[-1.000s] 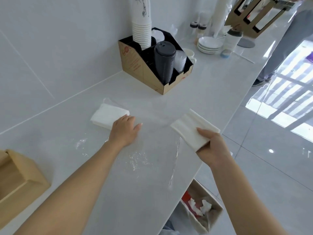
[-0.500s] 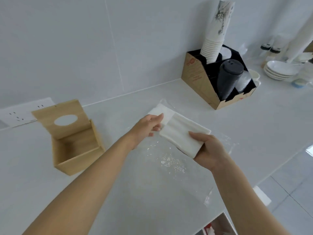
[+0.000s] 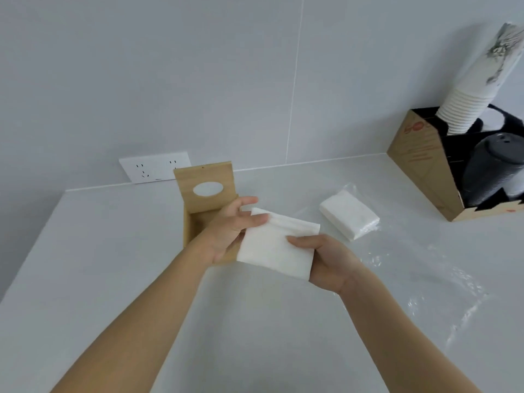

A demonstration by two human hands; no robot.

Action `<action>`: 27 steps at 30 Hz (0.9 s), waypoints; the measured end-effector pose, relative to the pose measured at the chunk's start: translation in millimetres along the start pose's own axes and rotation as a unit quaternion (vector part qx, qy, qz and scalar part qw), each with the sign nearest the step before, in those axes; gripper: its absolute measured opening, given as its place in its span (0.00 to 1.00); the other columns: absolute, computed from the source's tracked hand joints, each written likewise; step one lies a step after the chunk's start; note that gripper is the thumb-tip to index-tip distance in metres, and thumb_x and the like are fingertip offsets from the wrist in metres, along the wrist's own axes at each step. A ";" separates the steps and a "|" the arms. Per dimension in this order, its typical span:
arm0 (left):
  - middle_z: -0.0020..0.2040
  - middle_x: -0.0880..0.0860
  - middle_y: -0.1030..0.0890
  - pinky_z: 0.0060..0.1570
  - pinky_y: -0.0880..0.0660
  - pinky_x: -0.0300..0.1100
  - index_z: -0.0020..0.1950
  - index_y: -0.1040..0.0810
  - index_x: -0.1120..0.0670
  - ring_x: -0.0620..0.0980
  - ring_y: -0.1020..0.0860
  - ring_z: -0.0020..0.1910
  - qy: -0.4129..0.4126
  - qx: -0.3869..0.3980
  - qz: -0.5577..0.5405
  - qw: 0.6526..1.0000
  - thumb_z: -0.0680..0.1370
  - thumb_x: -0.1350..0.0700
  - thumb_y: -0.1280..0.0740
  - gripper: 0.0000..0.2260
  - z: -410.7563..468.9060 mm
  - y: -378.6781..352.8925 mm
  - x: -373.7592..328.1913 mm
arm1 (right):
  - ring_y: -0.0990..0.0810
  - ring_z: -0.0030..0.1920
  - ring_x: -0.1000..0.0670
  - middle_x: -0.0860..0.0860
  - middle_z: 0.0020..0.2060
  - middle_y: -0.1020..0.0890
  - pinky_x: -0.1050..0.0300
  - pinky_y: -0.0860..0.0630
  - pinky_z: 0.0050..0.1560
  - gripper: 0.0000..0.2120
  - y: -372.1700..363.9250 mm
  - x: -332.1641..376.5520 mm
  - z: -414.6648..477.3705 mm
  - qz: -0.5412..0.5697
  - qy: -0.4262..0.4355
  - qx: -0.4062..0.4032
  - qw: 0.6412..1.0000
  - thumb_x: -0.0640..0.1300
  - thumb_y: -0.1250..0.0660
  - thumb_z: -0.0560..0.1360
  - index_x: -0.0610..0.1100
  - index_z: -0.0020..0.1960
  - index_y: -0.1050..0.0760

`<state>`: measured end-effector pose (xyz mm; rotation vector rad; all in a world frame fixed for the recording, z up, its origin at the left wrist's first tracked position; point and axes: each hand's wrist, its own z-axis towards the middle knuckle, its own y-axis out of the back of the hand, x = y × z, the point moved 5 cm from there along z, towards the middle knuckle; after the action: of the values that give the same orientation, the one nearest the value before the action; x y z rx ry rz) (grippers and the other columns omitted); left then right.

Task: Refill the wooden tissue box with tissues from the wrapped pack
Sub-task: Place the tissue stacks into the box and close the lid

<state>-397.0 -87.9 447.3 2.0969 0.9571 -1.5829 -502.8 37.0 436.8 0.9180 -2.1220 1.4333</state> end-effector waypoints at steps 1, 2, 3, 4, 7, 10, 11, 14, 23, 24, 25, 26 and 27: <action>0.44 0.50 0.18 0.38 0.25 0.36 0.60 0.27 0.51 0.45 0.18 0.40 -0.009 -0.014 0.007 1.000 0.65 0.56 0.25 0.25 -2.8 7.5 -1.4 | 0.20 0.57 0.41 0.40 0.61 0.22 0.49 0.21 0.50 0.21 -5.3 -1.1 4.4 -0.003 -0.004 0.007 1.000 0.35 0.37 0.72 0.37 0.65 0.27; 0.46 0.51 0.19 0.38 0.25 0.37 0.59 0.25 0.50 0.45 0.19 0.41 -0.015 -0.029 0.016 0.999 0.68 0.58 0.26 0.21 -5.2 13.6 -2.4 | 0.20 0.56 0.41 0.40 0.60 0.21 0.50 0.21 0.49 0.20 -9.5 -2.1 8.2 -0.007 -0.008 0.011 1.000 0.35 0.36 0.72 0.37 0.64 0.27; 0.48 0.52 0.19 0.38 0.25 0.38 0.57 0.25 0.50 0.46 0.19 0.41 -0.020 -0.044 0.022 0.999 0.69 0.59 0.27 0.18 -7.8 20.0 -3.3 | 0.19 0.56 0.42 0.41 0.59 0.20 0.50 0.20 0.48 0.20 -14.2 -3.2 12.1 -0.011 -0.012 0.015 1.000 0.35 0.35 0.72 0.38 0.64 0.26; 0.49 0.53 0.19 0.38 0.26 0.38 0.57 0.24 0.50 0.46 0.19 0.41 -0.026 -0.057 0.024 0.998 0.70 0.59 0.27 0.16 -10.8 26.8 -4.6 | 0.19 0.55 0.42 0.41 0.59 0.20 0.50 0.20 0.47 0.20 -20.1 -4.1 16.3 -0.015 -0.015 0.020 1.000 0.35 0.35 0.71 0.38 0.63 0.26; 0.49 0.51 0.19 0.40 0.26 0.39 0.56 0.22 0.50 0.47 0.19 0.44 -0.047 -0.093 0.025 0.994 0.71 0.58 0.27 0.15 -16.8 38.8 -7.8 | 0.19 0.56 0.42 0.41 0.58 0.20 0.50 0.20 0.48 0.20 -30.6 -4.9 26.9 -0.029 -0.012 0.028 0.999 0.35 0.34 0.71 0.38 0.63 0.25; 0.42 0.46 0.21 0.32 0.27 0.36 0.50 0.20 0.49 0.42 0.19 0.37 -0.057 -0.138 0.016 0.989 0.71 0.58 0.28 0.09 -21.3 49.6 -11.1 | 0.17 0.52 0.43 0.43 0.55 0.18 0.52 0.20 0.44 0.18 -35.9 -4.1 36.6 -0.039 0.000 0.009 0.999 0.36 0.34 0.70 0.39 0.60 0.24; 0.42 0.46 0.20 0.31 0.27 0.36 0.49 0.20 0.49 0.43 0.20 0.37 -0.054 -0.159 0.010 0.986 0.71 0.57 0.28 0.08 -22.3 54.5 -11.4 | 0.17 0.50 0.44 0.44 0.54 0.17 0.53 0.20 0.43 0.17 -37.1 -3.4 39.9 -0.046 0.006 -0.005 0.999 0.36 0.34 0.71 0.40 0.60 0.23; 0.45 0.49 0.19 0.31 0.27 0.38 0.49 0.21 0.51 0.47 0.20 0.37 -0.031 -0.213 -0.021 0.976 0.72 0.56 0.28 0.07 -25.4 67.5 -10.6 | 0.19 0.49 0.44 0.45 0.51 0.17 0.52 0.22 0.46 0.12 -32.0 0.3 48.5 -0.095 0.034 -0.097 0.990 0.37 0.34 0.72 0.39 0.55 0.22; 0.28 0.48 0.18 0.21 0.29 0.33 0.46 0.21 0.58 0.44 0.22 0.23 0.067 -0.197 -0.094 0.974 0.73 0.60 0.30 0.04 -31.0 85.7 -5.1 | 0.19 0.46 0.44 0.42 0.47 0.17 0.50 0.20 0.47 0.07 -40.1 8.5 64.5 -0.158 0.126 -0.228 0.953 0.34 0.31 0.71 0.35 0.49 0.22; 0.29 0.48 0.18 0.22 0.27 0.34 0.44 0.21 0.58 0.44 0.21 0.24 0.076 -0.194 -0.089 0.974 0.73 0.60 0.30 0.03 -31.7 88.4 -4.8 | 0.19 0.46 0.44 0.42 0.47 0.18 0.49 0.20 0.48 0.06 -40.2 9.0 66.2 -0.157 0.127 -0.234 0.951 0.34 0.31 0.72 0.36 0.49 0.22; 0.32 0.49 0.18 0.23 0.26 0.35 0.44 0.21 0.57 0.44 0.20 0.26 0.087 -0.193 -0.083 0.974 0.72 0.60 0.30 0.03 -32.6 91.3 -4.3 | 0.20 0.47 0.44 0.42 0.47 0.18 0.49 0.21 0.49 0.06 -40.2 9.5 67.8 -0.157 0.127 -0.239 0.950 0.34 0.31 0.72 0.35 0.49 0.23; 0.34 0.50 0.18 0.24 0.26 0.36 0.44 0.20 0.58 0.45 0.20 0.27 0.098 -0.191 -0.078 0.974 0.72 0.61 0.29 0.03 -33.5 93.9 -3.7 | 0.20 0.47 0.44 0.41 0.47 0.18 0.49 0.21 0.49 0.07 -40.4 9.8 69.3 -0.159 0.127 -0.241 0.949 0.34 0.31 0.72 0.35 0.49 0.23; 0.36 0.51 0.18 0.25 0.25 0.37 0.44 0.20 0.58 0.45 0.20 0.29 0.107 -0.188 -0.071 0.974 0.71 0.61 0.28 0.04 -34.1 96.2 -3.3 | 0.20 0.47 0.44 0.41 0.47 0.18 0.49 0.20 0.49 0.07 -40.8 10.0 71.1 -0.162 0.127 -0.242 0.948 0.34 0.31 0.72 0.35 0.50 0.23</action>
<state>-307.0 -136.1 449.5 1.9865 1.3868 -1.1356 -478.9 -41.9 442.6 0.7883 -1.8924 0.7677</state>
